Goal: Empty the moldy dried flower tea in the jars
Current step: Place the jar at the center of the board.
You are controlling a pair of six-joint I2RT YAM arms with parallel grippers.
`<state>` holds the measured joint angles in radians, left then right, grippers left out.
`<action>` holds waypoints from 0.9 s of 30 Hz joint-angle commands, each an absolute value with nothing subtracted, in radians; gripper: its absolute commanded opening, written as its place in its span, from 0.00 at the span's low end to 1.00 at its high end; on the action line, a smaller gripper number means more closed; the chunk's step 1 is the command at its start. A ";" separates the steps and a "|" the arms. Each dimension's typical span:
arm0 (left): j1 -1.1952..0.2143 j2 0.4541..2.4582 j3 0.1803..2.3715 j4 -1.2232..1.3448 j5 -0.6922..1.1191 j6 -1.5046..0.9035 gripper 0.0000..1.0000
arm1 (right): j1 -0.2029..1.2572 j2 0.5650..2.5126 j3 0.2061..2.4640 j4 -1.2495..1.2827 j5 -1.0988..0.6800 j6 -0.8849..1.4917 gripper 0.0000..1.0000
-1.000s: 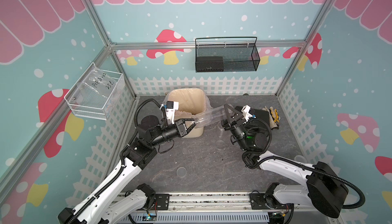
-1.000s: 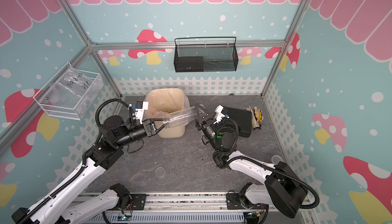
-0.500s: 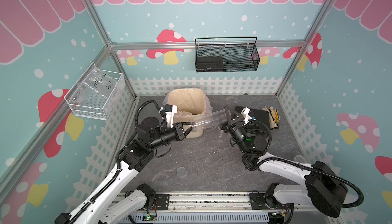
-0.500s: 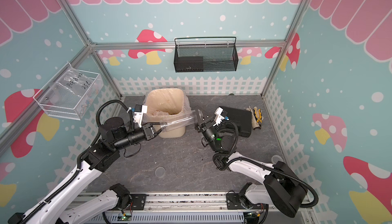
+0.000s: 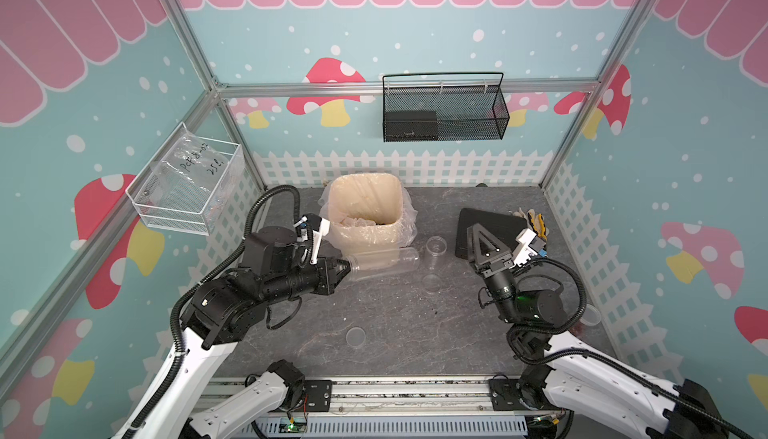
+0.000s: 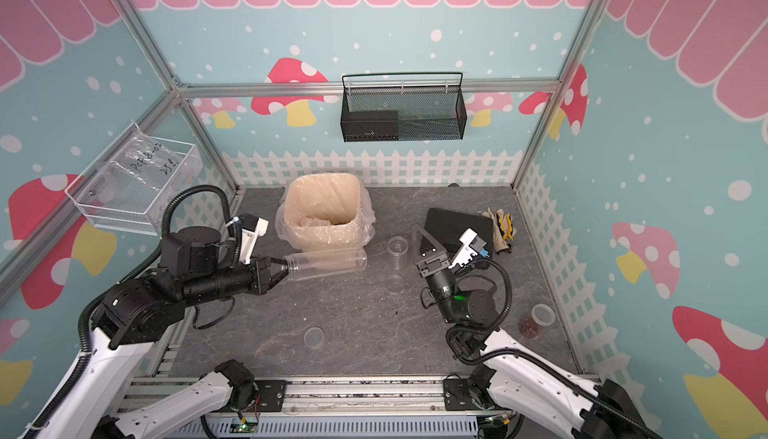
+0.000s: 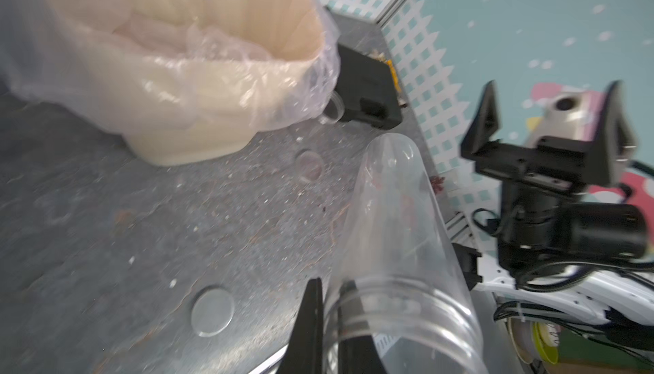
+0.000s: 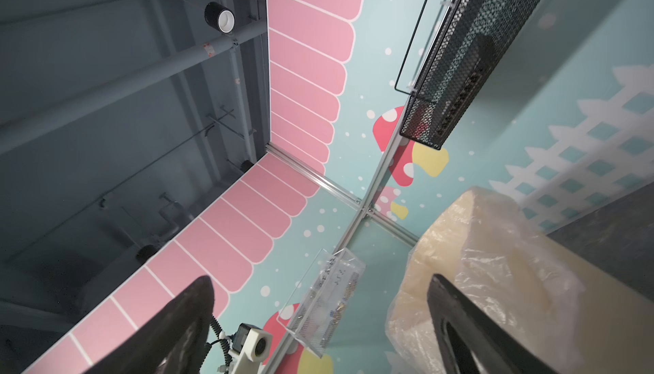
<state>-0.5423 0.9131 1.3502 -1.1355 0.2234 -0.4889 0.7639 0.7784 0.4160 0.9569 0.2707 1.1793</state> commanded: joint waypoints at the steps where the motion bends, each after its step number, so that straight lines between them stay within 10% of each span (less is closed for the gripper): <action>1: -0.570 0.960 1.385 -1.405 0.065 -0.465 0.00 | 0.762 0.673 0.447 0.668 0.351 0.938 0.95; 27: -0.665 1.260 1.258 -1.390 -0.251 -0.456 0.00 | 0.762 0.505 0.542 0.217 0.388 0.616 0.95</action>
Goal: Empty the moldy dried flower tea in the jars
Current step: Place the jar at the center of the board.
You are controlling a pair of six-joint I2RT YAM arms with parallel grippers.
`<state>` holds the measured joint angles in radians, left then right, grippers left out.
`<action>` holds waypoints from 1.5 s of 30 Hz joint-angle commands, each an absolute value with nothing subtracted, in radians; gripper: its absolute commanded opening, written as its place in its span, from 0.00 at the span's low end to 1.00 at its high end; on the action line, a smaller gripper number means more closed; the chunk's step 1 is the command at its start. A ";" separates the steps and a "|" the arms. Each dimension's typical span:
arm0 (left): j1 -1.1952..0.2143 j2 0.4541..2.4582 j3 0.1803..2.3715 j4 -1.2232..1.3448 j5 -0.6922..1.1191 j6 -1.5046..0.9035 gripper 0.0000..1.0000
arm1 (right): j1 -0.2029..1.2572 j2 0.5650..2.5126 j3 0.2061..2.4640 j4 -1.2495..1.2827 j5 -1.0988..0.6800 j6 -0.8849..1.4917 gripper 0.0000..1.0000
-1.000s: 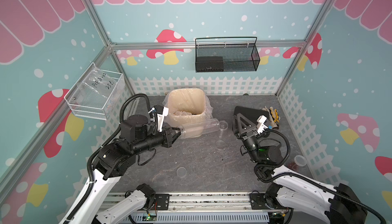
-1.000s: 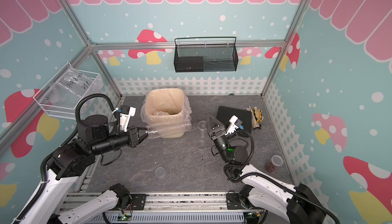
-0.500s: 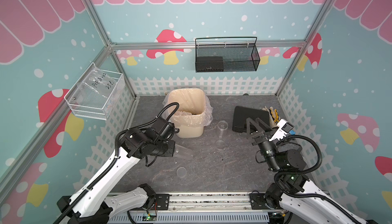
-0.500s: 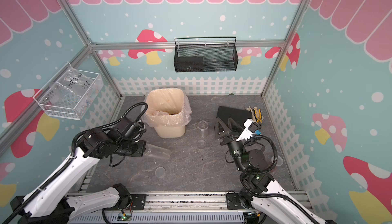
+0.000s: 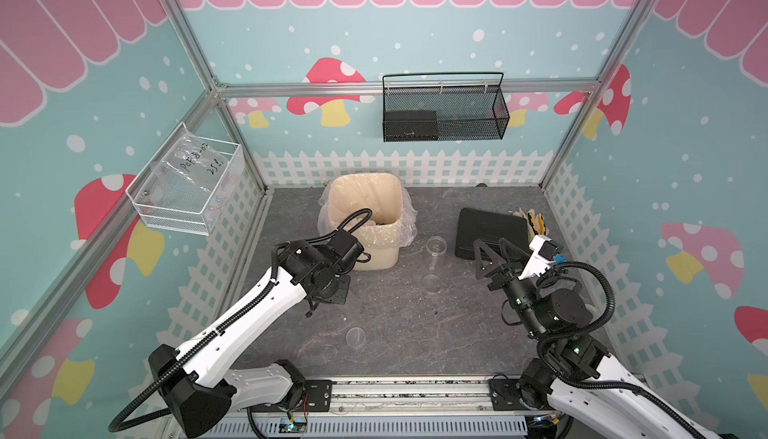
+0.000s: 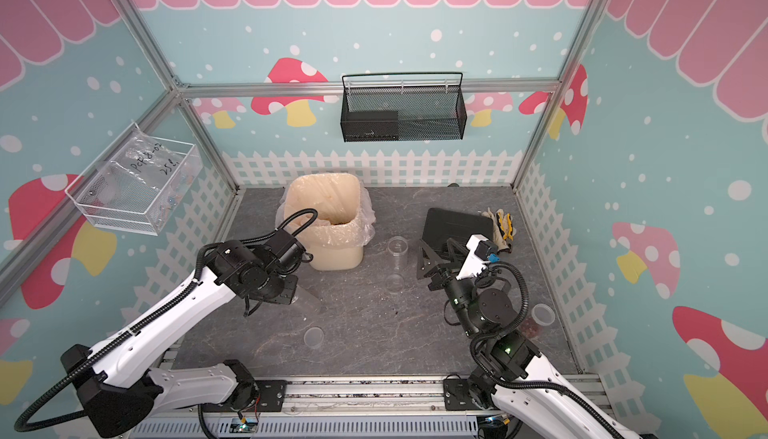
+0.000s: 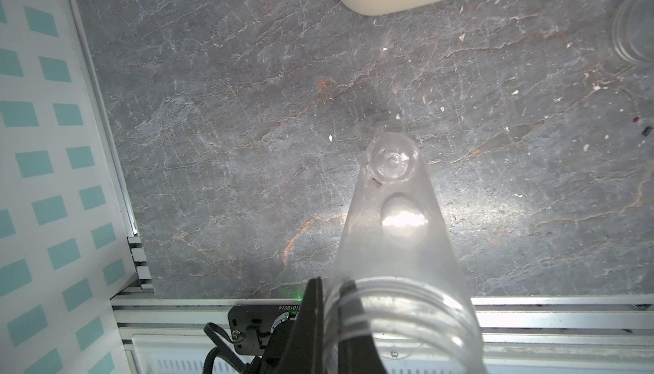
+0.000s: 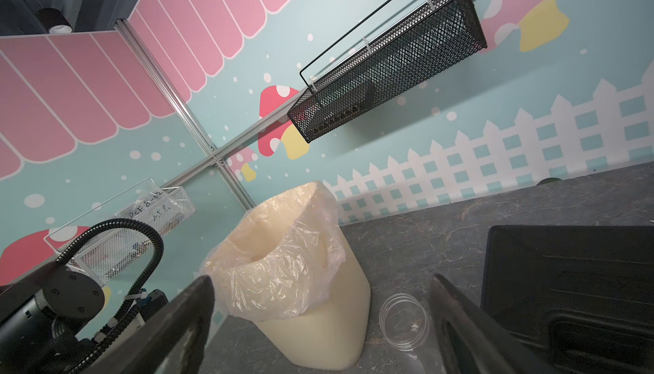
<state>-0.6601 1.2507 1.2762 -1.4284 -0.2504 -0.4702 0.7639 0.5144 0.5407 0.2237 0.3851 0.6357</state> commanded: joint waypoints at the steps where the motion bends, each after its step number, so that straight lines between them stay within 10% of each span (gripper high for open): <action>1: -0.665 1.267 1.251 -1.386 -0.250 -0.456 0.00 | 0.762 0.503 0.540 0.218 0.390 0.617 0.95; 45: -0.665 1.228 1.287 -1.324 -0.235 -0.427 0.50 | 0.762 0.514 0.591 0.042 0.453 0.491 0.95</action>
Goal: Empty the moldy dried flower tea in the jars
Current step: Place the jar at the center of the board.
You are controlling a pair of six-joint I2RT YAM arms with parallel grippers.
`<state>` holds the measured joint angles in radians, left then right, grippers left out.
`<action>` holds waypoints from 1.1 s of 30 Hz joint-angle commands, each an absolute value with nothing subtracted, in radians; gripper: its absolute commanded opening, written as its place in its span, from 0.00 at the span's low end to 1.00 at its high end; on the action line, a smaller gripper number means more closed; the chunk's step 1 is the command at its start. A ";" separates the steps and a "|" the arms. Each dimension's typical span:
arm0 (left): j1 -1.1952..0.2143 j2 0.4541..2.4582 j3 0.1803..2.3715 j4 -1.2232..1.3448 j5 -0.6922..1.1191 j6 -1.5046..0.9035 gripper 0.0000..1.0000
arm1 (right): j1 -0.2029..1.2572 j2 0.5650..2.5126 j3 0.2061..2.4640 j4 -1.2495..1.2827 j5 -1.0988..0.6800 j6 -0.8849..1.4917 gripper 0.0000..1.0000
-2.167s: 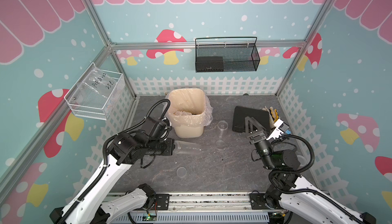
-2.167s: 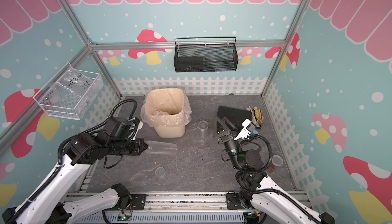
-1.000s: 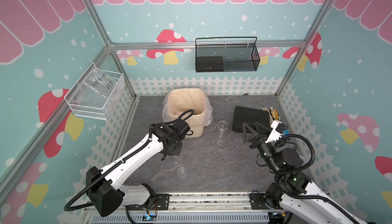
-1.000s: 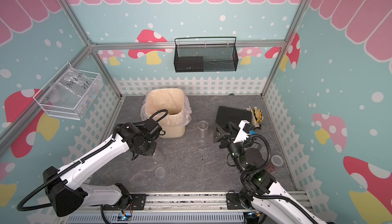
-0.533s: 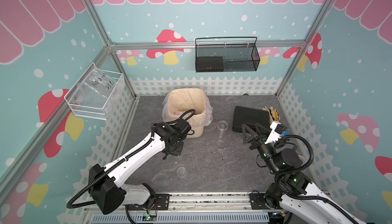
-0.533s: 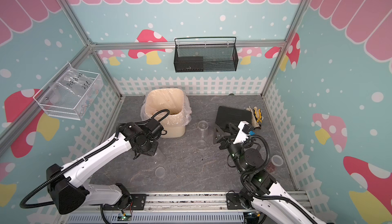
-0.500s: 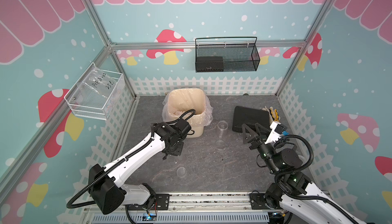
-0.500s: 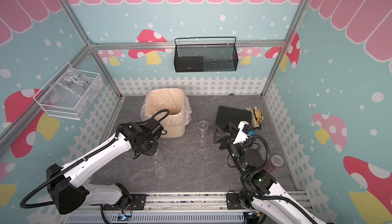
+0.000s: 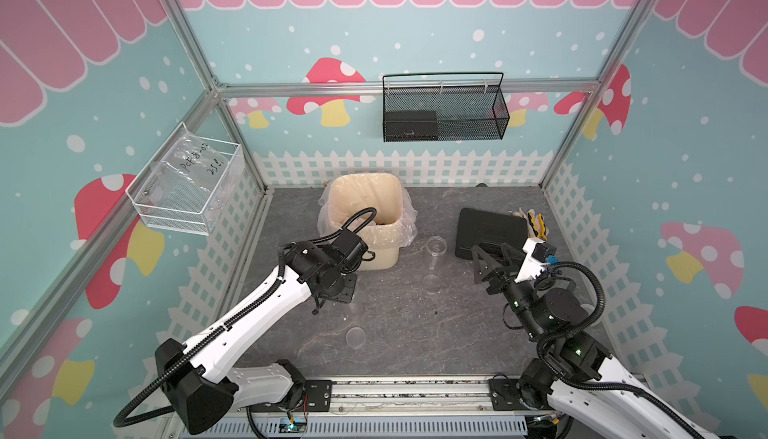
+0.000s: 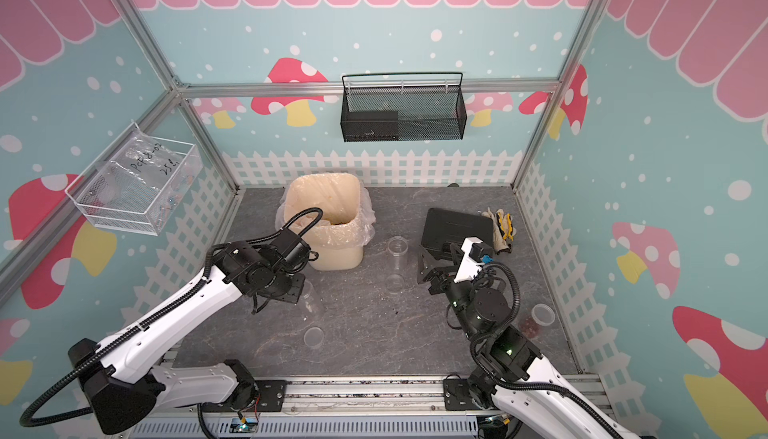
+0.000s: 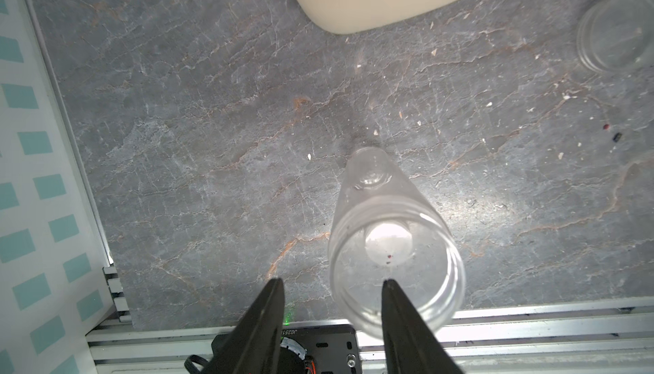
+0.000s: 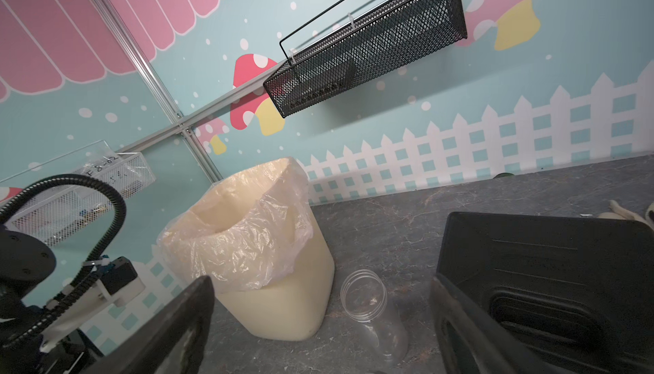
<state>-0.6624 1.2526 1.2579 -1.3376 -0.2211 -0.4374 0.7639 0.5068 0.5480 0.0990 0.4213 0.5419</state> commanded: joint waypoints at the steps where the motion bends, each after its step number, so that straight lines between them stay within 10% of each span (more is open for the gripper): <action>1: -0.665 1.221 1.289 -1.320 -0.233 -0.425 0.51 | 0.762 0.519 0.597 0.028 0.459 0.484 0.95; 8: -0.665 1.156 1.317 -1.293 -0.208 -0.410 0.59 | 0.762 0.537 0.650 -0.089 0.525 0.460 0.96; 18: -0.666 0.939 1.235 -1.033 -0.056 -0.291 0.99 | 0.760 0.606 0.808 -0.457 0.808 0.572 1.00; 33: -0.664 0.798 1.010 -0.746 0.085 -0.199 0.99 | 0.245 0.883 0.884 -0.506 0.461 0.450 1.00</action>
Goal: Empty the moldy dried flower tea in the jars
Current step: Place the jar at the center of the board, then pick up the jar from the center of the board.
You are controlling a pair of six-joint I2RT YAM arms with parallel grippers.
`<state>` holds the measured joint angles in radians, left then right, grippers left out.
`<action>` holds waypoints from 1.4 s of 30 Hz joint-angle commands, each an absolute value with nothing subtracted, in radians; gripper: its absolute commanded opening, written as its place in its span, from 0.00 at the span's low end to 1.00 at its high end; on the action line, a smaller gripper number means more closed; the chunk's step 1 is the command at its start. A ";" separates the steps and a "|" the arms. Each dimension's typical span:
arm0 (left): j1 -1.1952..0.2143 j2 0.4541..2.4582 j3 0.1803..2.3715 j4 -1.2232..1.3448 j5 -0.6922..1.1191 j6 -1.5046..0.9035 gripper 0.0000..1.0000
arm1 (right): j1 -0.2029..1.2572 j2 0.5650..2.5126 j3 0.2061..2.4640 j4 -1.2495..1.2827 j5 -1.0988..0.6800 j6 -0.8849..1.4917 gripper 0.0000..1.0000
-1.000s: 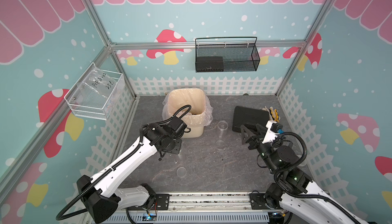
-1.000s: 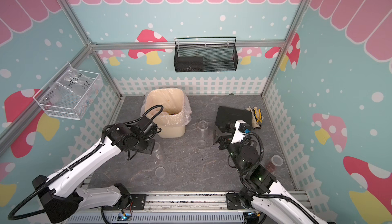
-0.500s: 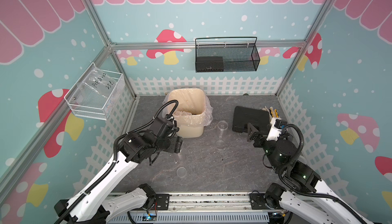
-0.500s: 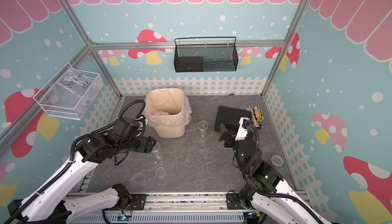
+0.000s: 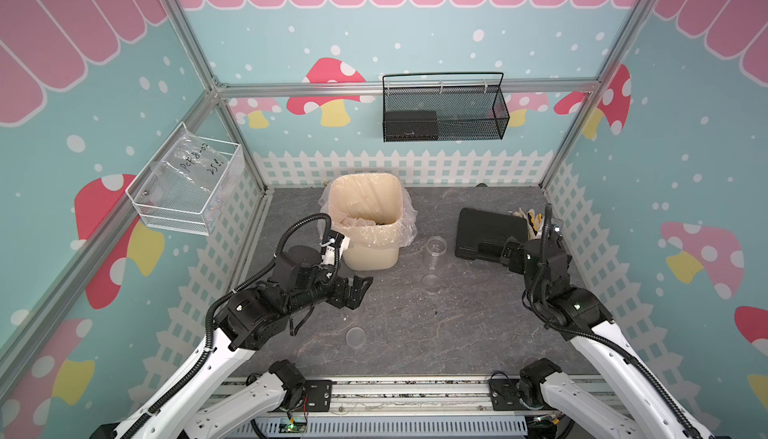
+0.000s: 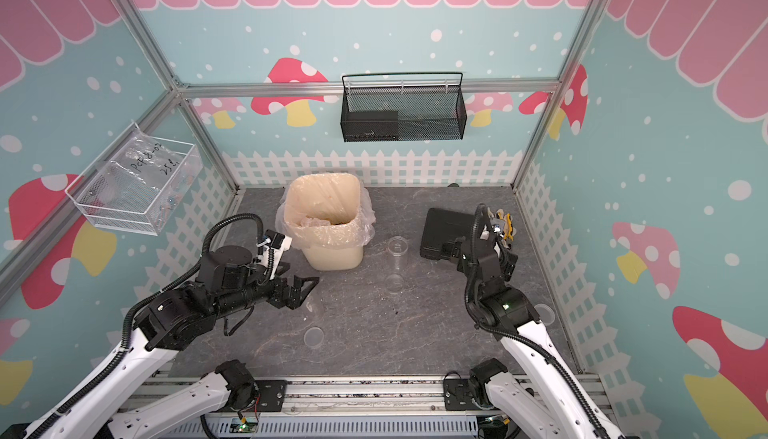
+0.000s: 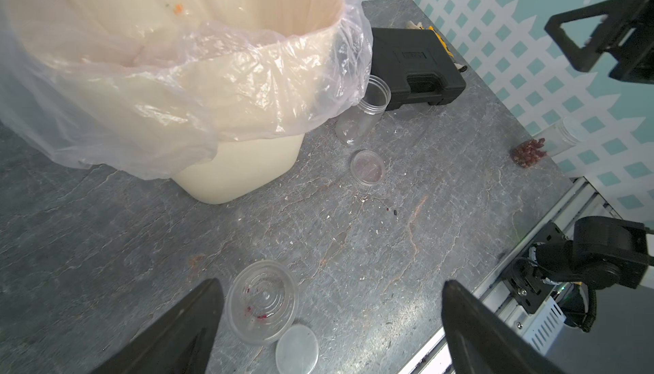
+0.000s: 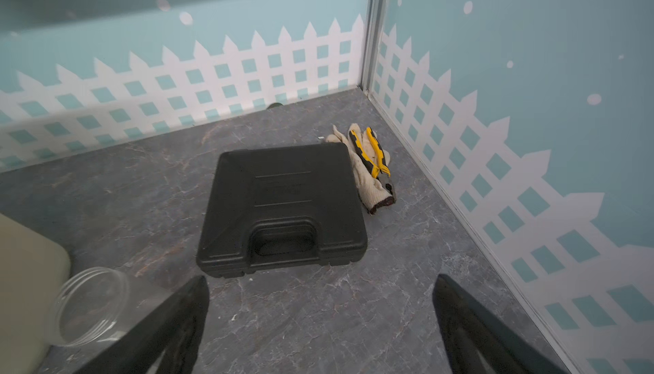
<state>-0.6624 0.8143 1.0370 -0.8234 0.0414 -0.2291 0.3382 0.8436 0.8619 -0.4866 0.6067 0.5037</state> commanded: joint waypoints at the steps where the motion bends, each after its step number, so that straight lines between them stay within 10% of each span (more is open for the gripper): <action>1: -0.664 0.798 1.000 -0.737 0.093 -0.199 0.99 | 0.191 0.904 0.882 -0.502 0.420 0.445 1.00; 6: -0.665 0.793 0.964 -0.706 0.118 -0.196 0.99 | -0.063 1.025 0.883 -0.514 0.254 0.595 0.95; 19: -0.665 0.782 0.950 -0.679 0.178 -0.191 0.99 | -0.146 1.140 0.980 -0.853 0.674 0.965 0.98; 42: -0.666 0.772 0.955 -0.686 0.225 -0.228 0.99 | -0.340 1.059 0.776 -0.856 0.551 1.126 1.00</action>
<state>-0.6628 0.7795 0.9558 -0.6975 0.2073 -0.2237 -0.3332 1.0843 0.7979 -0.8448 0.5648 1.0863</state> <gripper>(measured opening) 0.990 0.996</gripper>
